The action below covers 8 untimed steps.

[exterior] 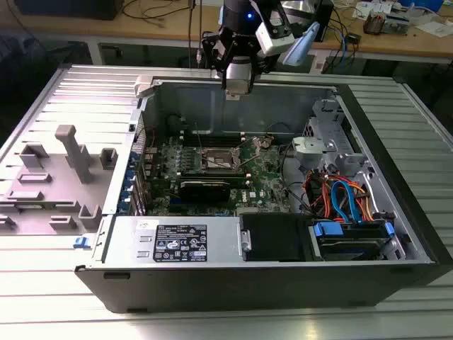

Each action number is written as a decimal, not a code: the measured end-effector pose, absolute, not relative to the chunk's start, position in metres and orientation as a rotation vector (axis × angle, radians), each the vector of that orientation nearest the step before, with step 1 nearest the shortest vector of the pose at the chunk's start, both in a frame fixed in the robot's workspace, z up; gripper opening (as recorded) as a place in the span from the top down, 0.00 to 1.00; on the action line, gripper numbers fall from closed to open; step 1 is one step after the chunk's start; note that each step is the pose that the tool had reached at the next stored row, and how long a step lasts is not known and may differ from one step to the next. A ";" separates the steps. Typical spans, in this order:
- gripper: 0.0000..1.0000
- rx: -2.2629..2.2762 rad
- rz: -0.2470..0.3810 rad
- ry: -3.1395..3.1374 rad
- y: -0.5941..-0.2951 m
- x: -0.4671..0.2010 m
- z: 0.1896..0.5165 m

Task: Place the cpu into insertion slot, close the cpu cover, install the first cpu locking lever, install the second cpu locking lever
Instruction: 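Place the cpu into insertion slot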

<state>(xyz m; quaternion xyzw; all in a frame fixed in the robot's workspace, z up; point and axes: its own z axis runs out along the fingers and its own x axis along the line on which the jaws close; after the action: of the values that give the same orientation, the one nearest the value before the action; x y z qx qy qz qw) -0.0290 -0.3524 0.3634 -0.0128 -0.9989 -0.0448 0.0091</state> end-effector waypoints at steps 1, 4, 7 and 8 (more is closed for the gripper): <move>0.45 -0.040 -0.140 -3.120 -0.352 -0.029 0.363; 0.45 -0.040 -0.140 -3.120 -0.352 -0.029 0.363; 0.45 -0.040 -0.140 -3.120 -0.352 -0.029 0.363; 0.45 -0.040 -0.140 -3.120 -0.352 -0.029 0.363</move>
<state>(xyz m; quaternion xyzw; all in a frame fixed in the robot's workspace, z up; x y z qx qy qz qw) -0.0290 -0.3524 0.3635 -0.0128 -0.9989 -0.0449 0.0091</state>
